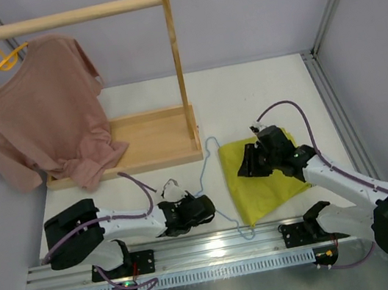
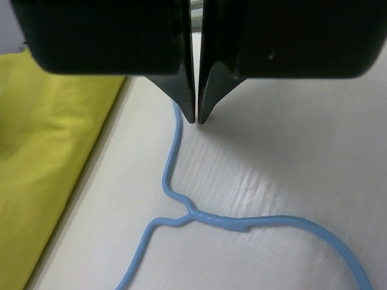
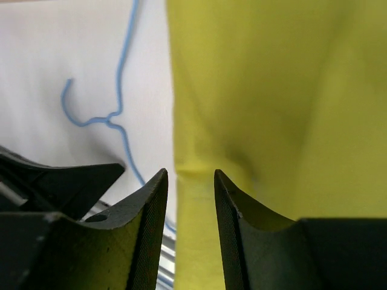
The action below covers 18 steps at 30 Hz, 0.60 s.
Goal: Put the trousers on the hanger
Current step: Place trousers on hanger
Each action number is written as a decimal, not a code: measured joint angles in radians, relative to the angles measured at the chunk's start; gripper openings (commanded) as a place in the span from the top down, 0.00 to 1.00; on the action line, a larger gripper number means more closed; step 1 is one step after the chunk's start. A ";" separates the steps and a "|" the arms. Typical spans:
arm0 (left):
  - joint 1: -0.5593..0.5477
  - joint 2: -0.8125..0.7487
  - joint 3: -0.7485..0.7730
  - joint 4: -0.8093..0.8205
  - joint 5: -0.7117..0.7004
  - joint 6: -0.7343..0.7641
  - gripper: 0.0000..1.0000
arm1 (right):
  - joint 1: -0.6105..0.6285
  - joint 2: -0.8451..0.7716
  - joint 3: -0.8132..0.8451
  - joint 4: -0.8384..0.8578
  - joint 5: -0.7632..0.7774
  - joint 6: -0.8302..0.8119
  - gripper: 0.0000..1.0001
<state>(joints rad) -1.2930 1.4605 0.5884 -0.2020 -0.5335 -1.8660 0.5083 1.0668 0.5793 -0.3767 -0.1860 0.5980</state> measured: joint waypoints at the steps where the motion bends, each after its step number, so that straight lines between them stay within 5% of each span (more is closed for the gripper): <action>1: -0.002 0.000 0.022 -0.047 0.002 0.027 0.95 | 0.000 -0.007 0.022 -0.007 -0.019 -0.004 0.60; 5: -0.018 0.001 0.076 -0.167 0.008 0.100 0.93 | -0.002 0.014 0.130 0.000 -0.094 -0.028 0.60; 11: -0.024 -0.054 0.060 -0.237 0.010 0.121 0.76 | -0.008 0.134 0.211 0.076 -0.192 -0.043 0.64; 18: -0.024 -0.158 0.034 -0.237 -0.033 0.159 0.73 | -0.029 0.359 0.219 0.179 -0.259 -0.047 0.65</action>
<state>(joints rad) -1.3174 1.3025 0.6224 -0.4393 -0.5667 -1.7069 0.4793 1.4258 0.7979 -0.1982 -0.4454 0.5510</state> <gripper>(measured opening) 0.250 0.354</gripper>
